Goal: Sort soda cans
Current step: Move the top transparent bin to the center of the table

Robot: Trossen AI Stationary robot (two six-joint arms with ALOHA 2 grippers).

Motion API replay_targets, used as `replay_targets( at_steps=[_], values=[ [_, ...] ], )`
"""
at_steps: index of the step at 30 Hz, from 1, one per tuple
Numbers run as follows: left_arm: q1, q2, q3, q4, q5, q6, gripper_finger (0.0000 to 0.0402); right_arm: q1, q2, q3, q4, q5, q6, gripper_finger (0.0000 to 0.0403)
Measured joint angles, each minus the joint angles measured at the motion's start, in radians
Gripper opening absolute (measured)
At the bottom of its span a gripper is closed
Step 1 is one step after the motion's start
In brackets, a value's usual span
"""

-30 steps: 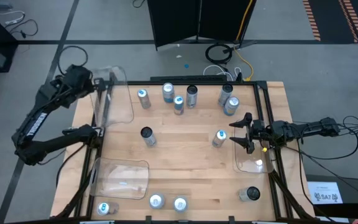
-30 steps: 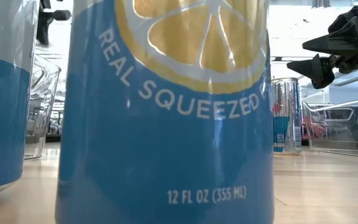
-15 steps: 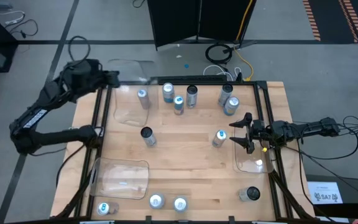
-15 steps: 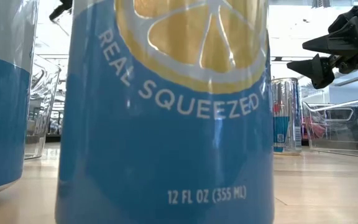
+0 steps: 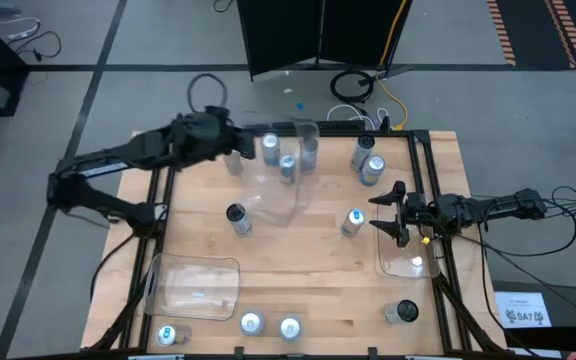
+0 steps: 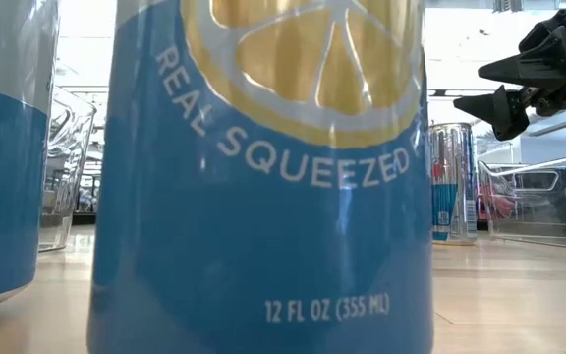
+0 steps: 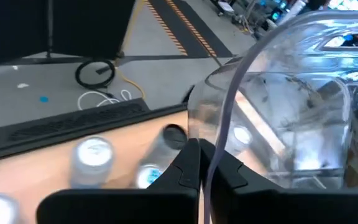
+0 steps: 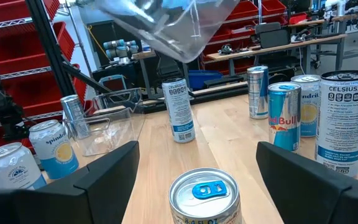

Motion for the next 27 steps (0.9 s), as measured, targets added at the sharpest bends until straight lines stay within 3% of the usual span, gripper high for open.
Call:
replay_targets(
  at_steps=[6,15,21,27],
  values=[
    [-0.137,0.174,0.174,-0.087,-0.087,-0.091,0.0011,0.0,0.0,0.0,0.0,0.0,0.0,0.0318],
    [-0.27,0.365,0.403,-0.322,-0.18,-0.39,0.0011,0.0,0.0,0.0,0.0,0.0,0.0,0.0318],
    [-0.299,0.426,0.464,-0.512,-0.179,-0.595,0.0011,0.0,0.0,0.0,0.0,0.0,0.0,0.0318],
    [-0.305,0.431,0.409,-0.635,-0.125,-0.755,0.0011,0.0,0.0,0.0,0.0,0.0,0.0,0.0318]
  ],
)
